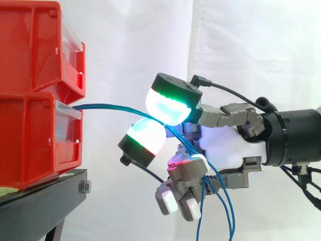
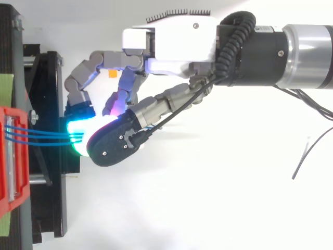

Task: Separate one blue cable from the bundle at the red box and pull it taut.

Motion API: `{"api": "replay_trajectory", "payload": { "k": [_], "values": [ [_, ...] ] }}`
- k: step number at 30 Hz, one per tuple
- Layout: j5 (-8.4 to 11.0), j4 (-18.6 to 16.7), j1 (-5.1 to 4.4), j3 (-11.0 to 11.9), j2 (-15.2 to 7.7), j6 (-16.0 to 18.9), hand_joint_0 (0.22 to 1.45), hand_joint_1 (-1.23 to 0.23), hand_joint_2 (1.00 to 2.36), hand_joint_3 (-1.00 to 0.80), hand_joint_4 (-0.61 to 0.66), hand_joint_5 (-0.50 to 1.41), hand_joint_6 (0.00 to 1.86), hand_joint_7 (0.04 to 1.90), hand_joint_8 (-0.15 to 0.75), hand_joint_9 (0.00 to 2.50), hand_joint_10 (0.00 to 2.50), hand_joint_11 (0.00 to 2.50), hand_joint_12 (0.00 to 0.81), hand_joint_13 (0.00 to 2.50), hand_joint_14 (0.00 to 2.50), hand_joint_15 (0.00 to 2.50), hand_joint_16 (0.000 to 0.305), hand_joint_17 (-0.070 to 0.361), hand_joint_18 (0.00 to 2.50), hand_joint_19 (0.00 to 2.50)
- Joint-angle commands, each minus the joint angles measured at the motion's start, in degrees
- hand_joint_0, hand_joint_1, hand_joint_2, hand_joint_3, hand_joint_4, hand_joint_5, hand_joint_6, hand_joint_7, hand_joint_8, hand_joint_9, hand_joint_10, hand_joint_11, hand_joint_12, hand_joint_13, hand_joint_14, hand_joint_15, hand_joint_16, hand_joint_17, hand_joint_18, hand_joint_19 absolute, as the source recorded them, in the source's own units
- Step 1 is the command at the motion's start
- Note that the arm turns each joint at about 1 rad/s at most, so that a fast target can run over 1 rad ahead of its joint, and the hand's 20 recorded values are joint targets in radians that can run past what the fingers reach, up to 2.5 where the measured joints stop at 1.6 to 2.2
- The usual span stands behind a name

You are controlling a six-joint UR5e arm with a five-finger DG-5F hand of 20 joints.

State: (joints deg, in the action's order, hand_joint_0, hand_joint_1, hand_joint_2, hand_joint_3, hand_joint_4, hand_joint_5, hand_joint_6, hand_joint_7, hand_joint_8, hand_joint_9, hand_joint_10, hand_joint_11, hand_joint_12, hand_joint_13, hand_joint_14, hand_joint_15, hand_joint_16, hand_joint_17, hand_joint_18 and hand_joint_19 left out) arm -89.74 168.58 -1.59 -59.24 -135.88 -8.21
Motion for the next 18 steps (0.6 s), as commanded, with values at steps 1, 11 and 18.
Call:
{"api": "replay_trajectory", "payload": {
  "k": [1,11,18],
  "values": [
    [0.00,0.00,0.09,0.00,0.00,0.04,0.70,-0.85,1.01,-0.33,-0.14,-0.17,0.88,1.21,0.261,1.19,0.03,1.21,0.367,0.90,0.03,0.71,0.047,0.105,0.86,0.83],
    [0.00,0.00,0.09,-0.09,0.00,-0.05,0.72,-0.81,1.00,-0.50,-0.15,-0.18,0.90,1.14,0.261,1.17,0.03,1.22,0.352,0.88,0.03,0.68,0.046,0.104,0.85,0.78],
    [0.00,0.00,0.00,0.00,0.00,-0.05,0.56,-0.66,1.00,-0.50,-0.03,-0.15,0.89,1.08,0.281,1.23,0.03,1.21,0.375,0.90,0.03,0.70,0.047,0.107,0.88,0.82]
  ]
}}
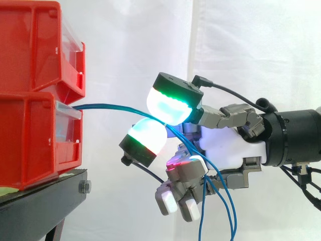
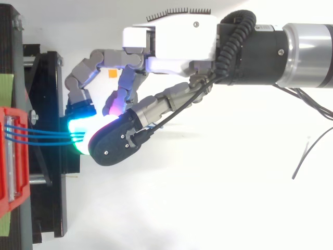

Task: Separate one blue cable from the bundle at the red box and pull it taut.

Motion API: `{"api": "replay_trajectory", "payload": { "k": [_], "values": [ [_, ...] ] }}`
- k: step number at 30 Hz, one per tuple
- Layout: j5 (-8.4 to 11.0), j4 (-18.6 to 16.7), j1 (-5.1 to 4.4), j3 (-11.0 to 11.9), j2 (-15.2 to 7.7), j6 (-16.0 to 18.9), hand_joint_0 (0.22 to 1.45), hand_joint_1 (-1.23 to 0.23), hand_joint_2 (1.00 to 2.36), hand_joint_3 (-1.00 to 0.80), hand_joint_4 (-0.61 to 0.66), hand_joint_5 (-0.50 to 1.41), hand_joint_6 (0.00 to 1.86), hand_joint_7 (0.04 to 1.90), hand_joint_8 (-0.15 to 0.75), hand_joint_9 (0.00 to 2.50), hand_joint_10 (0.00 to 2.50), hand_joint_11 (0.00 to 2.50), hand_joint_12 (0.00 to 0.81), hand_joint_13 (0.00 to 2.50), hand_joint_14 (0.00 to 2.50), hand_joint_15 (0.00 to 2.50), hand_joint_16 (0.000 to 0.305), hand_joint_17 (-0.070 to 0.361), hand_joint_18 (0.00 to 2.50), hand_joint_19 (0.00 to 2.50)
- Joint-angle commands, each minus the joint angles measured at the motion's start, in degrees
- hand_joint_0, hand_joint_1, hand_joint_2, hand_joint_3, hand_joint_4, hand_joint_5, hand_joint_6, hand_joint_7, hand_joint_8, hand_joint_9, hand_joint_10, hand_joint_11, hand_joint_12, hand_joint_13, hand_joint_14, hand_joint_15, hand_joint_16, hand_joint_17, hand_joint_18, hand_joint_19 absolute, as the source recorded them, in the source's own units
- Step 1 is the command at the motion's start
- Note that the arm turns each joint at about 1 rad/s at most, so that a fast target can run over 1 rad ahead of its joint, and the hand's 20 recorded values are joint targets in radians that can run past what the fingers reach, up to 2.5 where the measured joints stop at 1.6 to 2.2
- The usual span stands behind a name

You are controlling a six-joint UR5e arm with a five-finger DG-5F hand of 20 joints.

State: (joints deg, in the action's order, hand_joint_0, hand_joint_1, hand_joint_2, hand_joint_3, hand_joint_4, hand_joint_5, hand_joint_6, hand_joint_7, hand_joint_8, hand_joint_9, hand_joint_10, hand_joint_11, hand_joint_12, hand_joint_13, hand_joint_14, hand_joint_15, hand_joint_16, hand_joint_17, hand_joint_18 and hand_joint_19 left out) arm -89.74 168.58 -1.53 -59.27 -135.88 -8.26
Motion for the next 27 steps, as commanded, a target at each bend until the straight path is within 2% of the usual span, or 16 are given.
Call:
{"api": "replay_trajectory", "payload": {
  "k": [1,6,12,16,18,19,21,27],
  "values": [
    [0.00,0.00,-0.05,0.04,0.00,0.00,0.53,-0.61,1.00,-0.50,-0.01,-0.15,0.88,1.07,0.295,1.24,0.03,1.20,0.384,0.91,0.03,0.70,0.049,0.110,0.90,0.82],
    [0.00,0.00,-0.14,-0.05,0.00,0.00,0.46,-0.51,1.00,-0.50,0.03,-0.14,0.86,1.07,0.332,1.27,0.03,1.18,0.416,0.94,0.03,0.69,0.056,0.126,0.95,0.82],
    [0.00,0.00,-0.14,-0.05,0.00,0.00,0.44,-0.48,1.00,-0.50,0.05,-0.13,0.84,1.05,0.340,1.28,0.02,1.17,0.435,0.95,0.02,0.69,0.059,0.133,0.98,0.81],
    [0.00,0.00,-0.14,-0.05,0.00,0.00,0.45,-0.57,1.00,-0.50,0.04,-0.13,0.83,1.04,0.336,1.27,0.03,1.16,0.428,0.94,0.02,0.69,0.058,0.130,0.96,0.82],
    [0.00,0.00,-0.14,-0.14,0.00,0.00,0.49,-0.66,1.00,-0.50,0.03,-0.13,0.83,1.07,0.313,1.26,0.03,1.20,0.408,0.93,0.03,0.70,0.054,0.121,0.92,0.84],
    [0.00,0.00,-0.14,-0.14,0.00,0.00,0.50,-0.67,1.00,-0.50,0.02,-0.13,0.82,1.08,0.308,1.26,0.03,1.20,0.403,0.92,0.03,0.71,0.053,0.119,0.91,0.85],
    [0.00,0.00,-0.14,-0.14,0.00,0.00,0.62,-0.70,1.00,-0.50,-0.01,-0.13,0.81,1.15,0.285,1.26,0.03,1.20,0.379,0.90,0.03,0.72,0.047,0.106,0.87,0.88],
    [0.00,0.00,-0.14,-0.14,0.00,0.00,0.62,-0.73,1.01,-0.35,-0.02,-0.14,0.85,1.14,0.290,1.26,0.03,1.21,0.386,0.92,0.03,0.72,0.048,0.107,0.89,0.89]
  ]
}}
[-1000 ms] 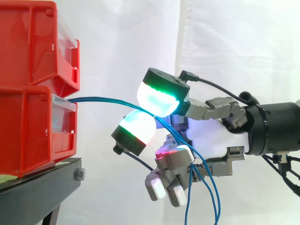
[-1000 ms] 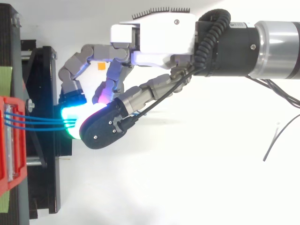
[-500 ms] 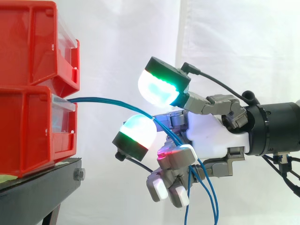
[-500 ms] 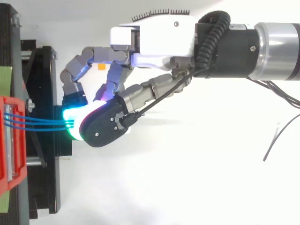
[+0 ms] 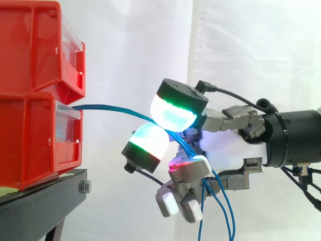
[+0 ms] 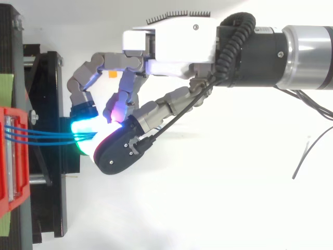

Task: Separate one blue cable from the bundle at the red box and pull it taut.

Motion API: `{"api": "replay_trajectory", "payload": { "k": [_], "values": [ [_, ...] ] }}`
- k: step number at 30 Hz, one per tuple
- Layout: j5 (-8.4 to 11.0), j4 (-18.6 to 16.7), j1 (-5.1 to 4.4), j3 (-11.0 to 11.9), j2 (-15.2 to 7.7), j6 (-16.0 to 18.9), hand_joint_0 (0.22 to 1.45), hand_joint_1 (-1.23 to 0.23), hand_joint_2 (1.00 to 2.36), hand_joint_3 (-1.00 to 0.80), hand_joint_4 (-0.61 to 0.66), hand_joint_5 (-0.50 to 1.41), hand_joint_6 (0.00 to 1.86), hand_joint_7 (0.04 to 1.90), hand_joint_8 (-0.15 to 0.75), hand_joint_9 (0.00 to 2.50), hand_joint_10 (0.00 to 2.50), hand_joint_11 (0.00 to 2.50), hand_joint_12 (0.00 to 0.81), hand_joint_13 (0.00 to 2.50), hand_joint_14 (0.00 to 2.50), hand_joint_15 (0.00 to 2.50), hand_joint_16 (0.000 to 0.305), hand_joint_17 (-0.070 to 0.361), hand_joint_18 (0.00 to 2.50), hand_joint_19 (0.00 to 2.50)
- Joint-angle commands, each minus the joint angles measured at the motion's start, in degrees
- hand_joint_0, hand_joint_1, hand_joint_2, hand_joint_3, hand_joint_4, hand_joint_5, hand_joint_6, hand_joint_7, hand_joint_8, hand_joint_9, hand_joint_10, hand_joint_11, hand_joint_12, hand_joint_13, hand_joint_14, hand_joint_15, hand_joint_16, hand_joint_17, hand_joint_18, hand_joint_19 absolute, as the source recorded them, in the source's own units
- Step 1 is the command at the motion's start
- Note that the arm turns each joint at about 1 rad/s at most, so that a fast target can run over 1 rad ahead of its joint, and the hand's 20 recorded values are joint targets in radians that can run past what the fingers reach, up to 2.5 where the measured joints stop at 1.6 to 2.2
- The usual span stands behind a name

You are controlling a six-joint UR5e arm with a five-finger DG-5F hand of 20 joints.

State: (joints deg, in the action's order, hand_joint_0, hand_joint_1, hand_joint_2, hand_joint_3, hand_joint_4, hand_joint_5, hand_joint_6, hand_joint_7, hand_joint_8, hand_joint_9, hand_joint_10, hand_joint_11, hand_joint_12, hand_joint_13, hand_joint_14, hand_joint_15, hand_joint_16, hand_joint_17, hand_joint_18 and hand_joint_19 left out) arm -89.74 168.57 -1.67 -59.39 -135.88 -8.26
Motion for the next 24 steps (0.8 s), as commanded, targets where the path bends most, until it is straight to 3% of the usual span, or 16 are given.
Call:
{"api": "replay_trajectory", "payload": {
  "k": [1,3,6,11,16,18,24],
  "values": [
    [0.00,0.00,0.00,-0.02,0.00,0.00,0.63,-0.74,1.01,-0.34,-0.02,-0.14,0.85,1.14,0.296,1.25,0.03,1.21,0.384,0.91,0.03,0.72,0.048,0.108,0.89,0.88],
    [0.00,0.00,0.00,0.07,0.00,0.00,0.63,-0.77,1.01,-0.35,0.00,-0.15,0.84,1.14,0.287,1.22,0.03,1.21,0.385,0.91,0.03,0.72,0.048,0.108,0.88,0.88],
    [0.00,0.09,0.09,-0.02,0.00,0.09,0.60,-0.77,1.00,-0.50,0.02,-0.15,0.84,1.18,0.291,1.22,0.03,1.22,0.387,0.90,0.03,0.72,0.048,0.108,0.88,0.87],
    [0.00,0.00,0.00,0.07,0.00,0.00,0.50,-0.57,1.00,-0.50,0.04,-0.14,0.84,1.14,0.324,1.32,0.03,1.19,0.415,0.96,0.03,0.71,0.054,0.121,0.97,0.87],
    [0.00,0.00,-0.09,0.07,0.00,0.00,0.55,-0.49,1.00,-0.50,0.03,-0.14,0.84,1.15,0.306,1.33,0.03,1.18,0.401,0.98,0.03,0.71,0.051,0.115,0.96,0.88],
    [0.00,0.00,-0.09,0.07,0.00,0.00,0.61,-0.59,1.00,-0.48,0.02,-0.13,0.83,1.20,0.294,1.34,0.03,1.20,0.389,0.97,0.03,0.73,0.048,0.109,0.94,0.90],
    [0.00,0.00,-0.09,0.07,0.00,0.00,0.61,-0.77,1.02,-0.27,0.01,-0.15,0.86,1.24,0.298,1.30,0.03,1.25,0.391,0.96,0.03,0.73,0.049,0.110,0.94,0.88]
  ]
}}
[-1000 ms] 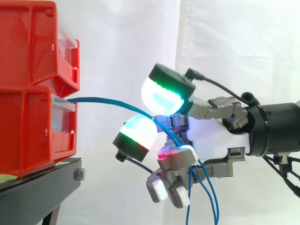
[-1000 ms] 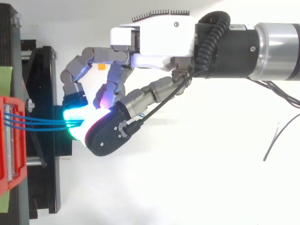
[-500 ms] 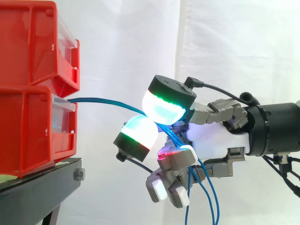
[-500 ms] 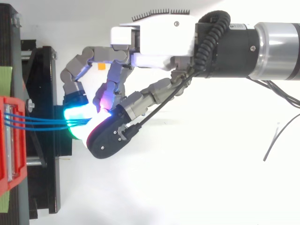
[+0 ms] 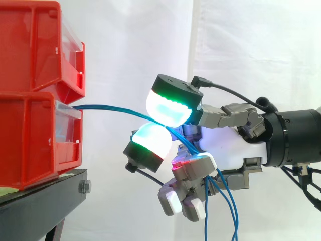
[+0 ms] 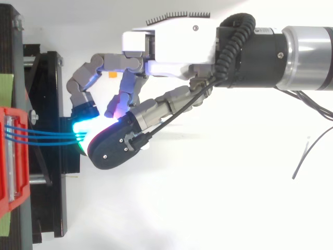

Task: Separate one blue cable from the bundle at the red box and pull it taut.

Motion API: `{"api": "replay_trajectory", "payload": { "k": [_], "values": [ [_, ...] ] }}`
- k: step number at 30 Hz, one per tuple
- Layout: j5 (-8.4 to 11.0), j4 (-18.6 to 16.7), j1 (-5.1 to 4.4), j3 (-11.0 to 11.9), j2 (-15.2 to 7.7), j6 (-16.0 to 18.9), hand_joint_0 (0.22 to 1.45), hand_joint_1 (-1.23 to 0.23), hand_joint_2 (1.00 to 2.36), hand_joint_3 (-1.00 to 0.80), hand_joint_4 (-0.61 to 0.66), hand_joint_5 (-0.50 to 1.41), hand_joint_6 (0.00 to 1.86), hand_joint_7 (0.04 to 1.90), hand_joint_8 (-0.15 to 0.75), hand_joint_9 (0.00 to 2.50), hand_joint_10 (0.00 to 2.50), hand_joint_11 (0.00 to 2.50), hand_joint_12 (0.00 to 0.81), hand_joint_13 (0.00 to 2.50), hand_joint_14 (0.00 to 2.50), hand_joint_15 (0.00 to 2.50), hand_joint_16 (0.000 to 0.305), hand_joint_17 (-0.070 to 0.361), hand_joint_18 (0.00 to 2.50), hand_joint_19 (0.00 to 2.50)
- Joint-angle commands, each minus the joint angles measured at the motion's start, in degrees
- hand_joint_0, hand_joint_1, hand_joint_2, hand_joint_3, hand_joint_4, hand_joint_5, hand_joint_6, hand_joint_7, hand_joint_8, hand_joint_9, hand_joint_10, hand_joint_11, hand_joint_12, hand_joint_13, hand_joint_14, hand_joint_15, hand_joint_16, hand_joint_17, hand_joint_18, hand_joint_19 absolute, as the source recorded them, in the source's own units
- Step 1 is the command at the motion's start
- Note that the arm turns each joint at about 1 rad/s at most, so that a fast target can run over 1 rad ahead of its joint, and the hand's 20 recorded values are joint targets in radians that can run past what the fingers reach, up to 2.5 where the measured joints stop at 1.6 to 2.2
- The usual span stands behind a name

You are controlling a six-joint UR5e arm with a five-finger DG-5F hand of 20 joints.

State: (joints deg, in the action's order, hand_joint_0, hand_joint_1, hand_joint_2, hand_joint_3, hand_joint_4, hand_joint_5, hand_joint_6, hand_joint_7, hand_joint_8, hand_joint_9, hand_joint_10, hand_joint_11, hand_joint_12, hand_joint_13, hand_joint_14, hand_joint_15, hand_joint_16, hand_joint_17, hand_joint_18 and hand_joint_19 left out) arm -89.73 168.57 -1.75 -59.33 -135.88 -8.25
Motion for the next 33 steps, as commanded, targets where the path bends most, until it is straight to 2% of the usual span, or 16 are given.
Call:
{"api": "replay_trajectory", "payload": {
  "k": [1,4,6,10,15,17,21,22,23,26,31,33],
  "values": [
    [0.00,0.00,-0.01,-0.08,0.00,-0.01,0.63,-0.81,1.02,-0.26,0.01,-0.15,0.86,1.25,0.293,1.28,0.03,1.26,0.386,0.94,0.03,0.72,0.049,0.110,0.93,0.88],
    [0.00,0.00,-0.01,0.01,0.00,-0.01,0.69,-0.87,1.01,-0.30,-0.04,-0.16,0.88,1.25,0.279,1.24,0.03,1.24,0.384,0.92,0.03,0.71,0.048,0.108,0.90,0.85],
    [0.00,0.00,-0.01,0.01,0.00,-0.01,0.74,-0.88,1.01,-0.43,-0.07,-0.17,0.89,1.23,0.275,1.23,0.03,1.24,0.376,0.90,0.03,0.70,0.047,0.107,0.88,0.82],
    [0.00,0.00,-0.01,0.01,0.00,-0.01,0.75,-0.87,1.00,-0.50,-0.07,-0.17,0.89,1.19,0.271,1.22,0.03,1.23,0.365,0.88,0.03,0.69,0.047,0.106,0.88,0.80],
    [0.00,0.00,-0.01,0.01,0.00,-0.45,0.66,-0.87,1.00,-0.50,0.00,-0.16,0.88,1.20,0.276,1.24,0.03,1.24,0.362,0.90,0.03,0.70,0.046,0.104,0.88,0.80],
    [0.00,-0.09,-0.01,0.01,0.00,-0.63,0.59,-0.87,1.00,-0.50,0.02,-0.15,0.88,1.20,0.290,1.27,0.03,1.26,0.369,0.91,0.03,0.71,0.047,0.105,0.88,0.81],
    [0.00,-0.09,-0.01,0.10,0.00,-0.80,0.50,-0.80,1.00,-0.50,0.04,-0.15,0.88,1.18,0.308,1.31,0.03,1.24,0.393,0.95,0.03,0.71,0.052,0.116,0.94,0.82],
    [0.00,-0.09,-0.01,0.10,0.00,-0.80,0.48,-0.74,1.00,-0.50,0.04,-0.15,0.88,1.17,0.319,1.32,0.03,1.22,0.409,0.96,0.03,0.70,0.054,0.121,0.97,0.82],
    [0.00,-0.09,-0.09,0.10,0.00,-0.80,0.48,-0.67,1.00,-0.50,0.04,-0.15,0.88,1.16,0.319,1.32,0.03,1.24,0.406,0.97,0.03,0.70,0.054,0.121,0.97,0.82],
    [0.00,-0.09,-0.09,0.10,0.00,-0.80,0.50,-0.58,1.00,-0.50,0.04,-0.15,0.87,1.15,0.311,1.31,0.03,1.20,0.407,0.95,0.03,0.70,0.053,0.119,0.96,0.81],
    [0.00,-0.09,-0.09,0.10,0.00,-0.80,0.54,-0.52,1.00,-0.50,0.04,-0.16,0.86,1.13,0.299,1.30,0.03,1.21,0.397,0.94,0.02,0.70,0.050,0.113,0.93,0.83],
    [0.00,-0.09,-0.09,0.10,0.00,-0.80,0.61,-0.49,1.00,-0.50,0.02,-0.16,0.86,1.16,0.287,1.29,0.03,1.22,0.386,0.93,0.03,0.70,0.047,0.107,0.90,0.85]
  ]
}}
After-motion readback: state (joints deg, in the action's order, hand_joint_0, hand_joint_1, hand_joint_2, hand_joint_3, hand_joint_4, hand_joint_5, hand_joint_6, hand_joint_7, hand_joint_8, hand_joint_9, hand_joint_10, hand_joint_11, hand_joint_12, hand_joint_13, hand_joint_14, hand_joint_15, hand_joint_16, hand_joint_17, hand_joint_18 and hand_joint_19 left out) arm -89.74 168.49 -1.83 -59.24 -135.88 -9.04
